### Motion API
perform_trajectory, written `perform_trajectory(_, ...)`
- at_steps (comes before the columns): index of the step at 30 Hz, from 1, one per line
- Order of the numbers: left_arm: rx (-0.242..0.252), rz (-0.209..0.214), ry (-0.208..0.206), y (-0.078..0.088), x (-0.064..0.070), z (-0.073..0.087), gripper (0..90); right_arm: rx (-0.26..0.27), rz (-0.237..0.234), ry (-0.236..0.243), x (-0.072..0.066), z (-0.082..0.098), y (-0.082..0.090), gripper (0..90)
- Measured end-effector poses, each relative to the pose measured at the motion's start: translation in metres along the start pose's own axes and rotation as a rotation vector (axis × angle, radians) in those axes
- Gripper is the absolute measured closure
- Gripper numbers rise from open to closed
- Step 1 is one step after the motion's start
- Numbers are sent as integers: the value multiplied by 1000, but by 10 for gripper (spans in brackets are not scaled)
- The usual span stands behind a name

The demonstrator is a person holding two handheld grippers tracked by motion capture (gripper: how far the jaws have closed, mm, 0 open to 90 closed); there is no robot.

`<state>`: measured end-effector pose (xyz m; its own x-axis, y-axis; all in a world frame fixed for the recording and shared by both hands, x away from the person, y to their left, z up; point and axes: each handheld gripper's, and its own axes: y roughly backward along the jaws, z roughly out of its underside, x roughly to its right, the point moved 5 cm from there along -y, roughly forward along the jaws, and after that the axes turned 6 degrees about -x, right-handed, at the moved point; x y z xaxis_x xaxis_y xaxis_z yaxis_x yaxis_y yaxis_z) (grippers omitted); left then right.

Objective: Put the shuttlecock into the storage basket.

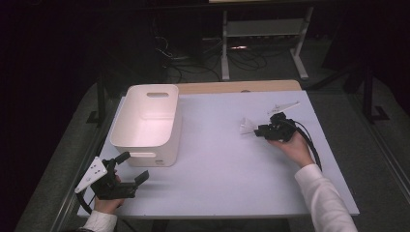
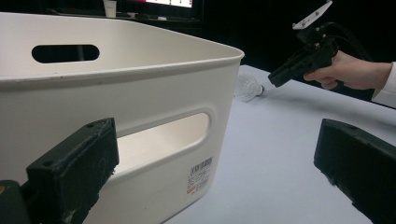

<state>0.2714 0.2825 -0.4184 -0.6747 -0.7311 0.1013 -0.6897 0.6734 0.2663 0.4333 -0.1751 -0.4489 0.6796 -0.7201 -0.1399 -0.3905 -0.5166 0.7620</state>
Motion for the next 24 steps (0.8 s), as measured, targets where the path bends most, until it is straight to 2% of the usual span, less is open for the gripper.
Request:
perform_trajectory(1, 0, 0, 0, 0, 0, 0, 0, 0, 0, 0, 0, 0, 0, 628)
perform_trajectory(5, 0, 0, -2, 0, 0, 0, 0, -4, 12, 16, 2, -6, 5, 507)
perform_trajectory(8, 2, 0, 0, 0, 0, 0, 0, -45, -2, 21, 3, -8, 5, 438)
perform_trajectory(15, 1, 0, 1, 0, 0, 0, 0, -102, -4, 56, 10, -16, 9, 312)
perform_trajectory(17, -1, -1, -1, 0, 0, 0, 0, -108, -4, 56, 11, -17, 9, 301)
perform_trajectory(22, 8, 10, 1, 1, 0, -1, 0, -166, -29, 74, 18, -21, 10, 186)
perform_trajectory(24, 14, 14, 2, 1, 1, -1, 0, -185, -19, 81, 20, -22, 11, 161)
